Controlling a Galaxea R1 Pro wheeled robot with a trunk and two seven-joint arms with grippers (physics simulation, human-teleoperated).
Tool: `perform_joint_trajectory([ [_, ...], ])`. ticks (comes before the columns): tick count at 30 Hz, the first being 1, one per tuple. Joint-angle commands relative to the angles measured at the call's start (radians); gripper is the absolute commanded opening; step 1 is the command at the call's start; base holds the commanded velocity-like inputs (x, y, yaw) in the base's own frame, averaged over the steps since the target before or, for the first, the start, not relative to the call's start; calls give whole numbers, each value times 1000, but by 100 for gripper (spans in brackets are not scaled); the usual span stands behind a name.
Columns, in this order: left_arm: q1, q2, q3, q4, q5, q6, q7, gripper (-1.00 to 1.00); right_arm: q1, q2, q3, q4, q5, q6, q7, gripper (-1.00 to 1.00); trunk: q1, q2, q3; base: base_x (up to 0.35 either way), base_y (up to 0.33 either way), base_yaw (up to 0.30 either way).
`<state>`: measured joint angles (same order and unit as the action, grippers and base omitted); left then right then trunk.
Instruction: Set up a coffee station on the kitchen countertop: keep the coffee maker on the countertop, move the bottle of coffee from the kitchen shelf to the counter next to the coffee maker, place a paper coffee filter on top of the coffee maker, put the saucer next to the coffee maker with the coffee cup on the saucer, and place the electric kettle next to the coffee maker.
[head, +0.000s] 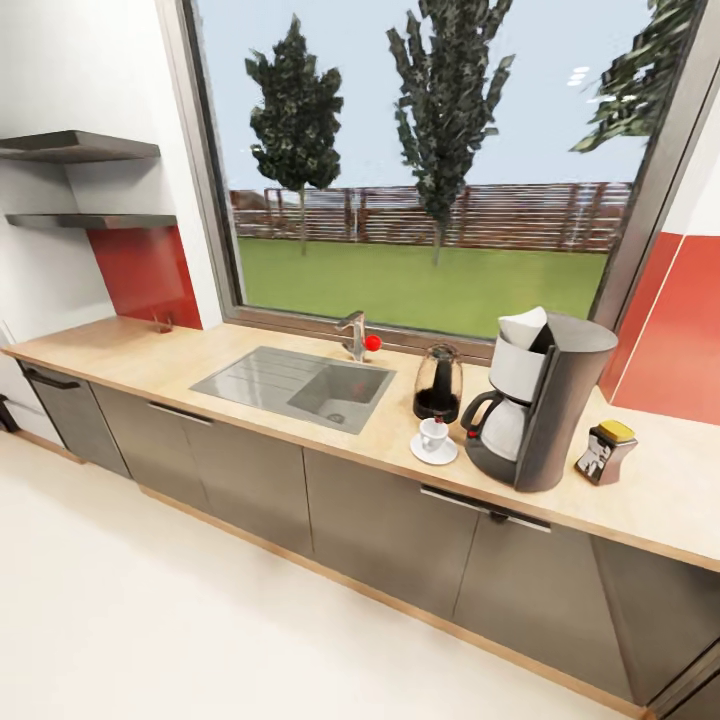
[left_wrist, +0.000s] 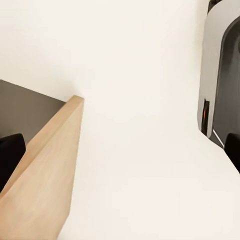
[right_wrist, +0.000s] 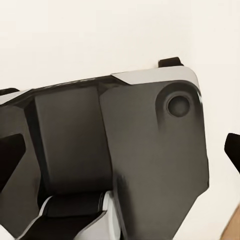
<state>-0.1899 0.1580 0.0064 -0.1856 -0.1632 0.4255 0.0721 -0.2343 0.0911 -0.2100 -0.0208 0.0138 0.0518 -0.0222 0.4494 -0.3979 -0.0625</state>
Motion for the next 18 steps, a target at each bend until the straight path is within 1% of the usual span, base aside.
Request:
perform_joint_trajectory([
  [1,0,0,1,-2,-7,6,0,100,0,1,-5,-2,2,6,-3,100,1,-2,-2,0,0,2],
  [10,0,1,3,22,-8,4,3,100,1,1,-5,-2,1,6,-8,100,1,-2,-2,0,0,0],
  [18,0,2,2,24,-9,4,2,100,2,-7,-6,-4,-2,-2,-11,100,1,-2,-2,0,0,0],
])
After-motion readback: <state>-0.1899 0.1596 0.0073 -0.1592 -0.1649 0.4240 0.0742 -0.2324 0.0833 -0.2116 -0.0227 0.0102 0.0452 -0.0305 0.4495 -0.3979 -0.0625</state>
